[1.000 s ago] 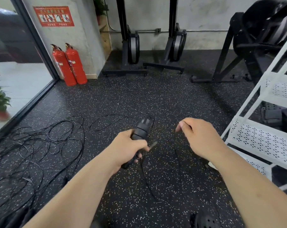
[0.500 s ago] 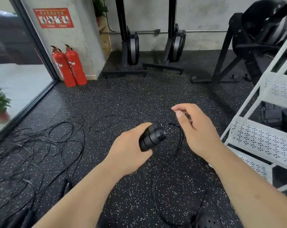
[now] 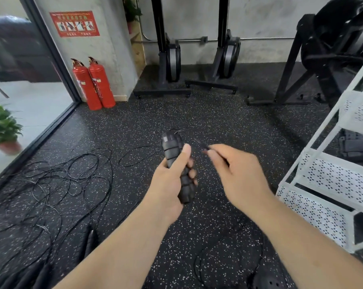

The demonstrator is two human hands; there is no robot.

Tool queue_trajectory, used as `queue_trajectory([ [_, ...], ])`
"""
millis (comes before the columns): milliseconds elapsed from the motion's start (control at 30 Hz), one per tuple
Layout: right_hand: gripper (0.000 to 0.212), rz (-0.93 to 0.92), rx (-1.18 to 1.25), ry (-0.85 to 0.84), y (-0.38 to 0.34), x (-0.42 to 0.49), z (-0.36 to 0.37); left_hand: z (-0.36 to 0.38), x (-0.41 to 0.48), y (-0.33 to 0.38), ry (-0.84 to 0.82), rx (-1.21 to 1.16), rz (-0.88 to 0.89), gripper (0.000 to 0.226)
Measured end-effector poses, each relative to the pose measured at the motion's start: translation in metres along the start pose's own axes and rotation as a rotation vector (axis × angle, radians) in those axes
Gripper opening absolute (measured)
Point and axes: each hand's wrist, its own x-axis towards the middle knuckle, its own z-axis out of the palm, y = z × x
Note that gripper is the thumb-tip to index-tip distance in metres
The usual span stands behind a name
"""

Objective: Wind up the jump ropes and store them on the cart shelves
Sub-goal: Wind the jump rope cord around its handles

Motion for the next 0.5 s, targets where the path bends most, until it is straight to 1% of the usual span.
queue_trajectory([
  [67,0.028,-0.053,-0.018,-0.023,-0.008,-0.009,0.019,0.005,0.001,-0.004,0.076,-0.157,-0.081,0.043],
  [100,0.028,-0.070,0.006,-0.036,-0.010,-0.014,0.028,0.006,0.002,-0.005,0.117,-0.196,-0.101,0.046],
  [167,0.031,-0.082,0.027,-0.047,-0.013,-0.021,0.041,0.005,0.005,-0.005,0.171,-0.192,-0.115,0.049],
  [200,0.033,-0.084,0.005,-0.045,-0.014,-0.023,0.046,0.004,0.006,-0.006,0.189,-0.178,-0.119,0.046],
  [300,0.034,-0.105,-0.021,-0.048,-0.013,-0.027,0.052,-0.002,0.009,-0.008,0.266,-0.147,-0.125,0.018],
  [400,0.031,-0.108,0.043,-0.034,-0.009,-0.031,0.056,-0.009,0.013,-0.006,0.327,-0.168,-0.117,0.016],
  [500,0.033,-0.101,0.071,-0.028,-0.011,-0.036,0.057,-0.013,0.015,-0.003,0.284,-0.191,-0.125,0.013],
])
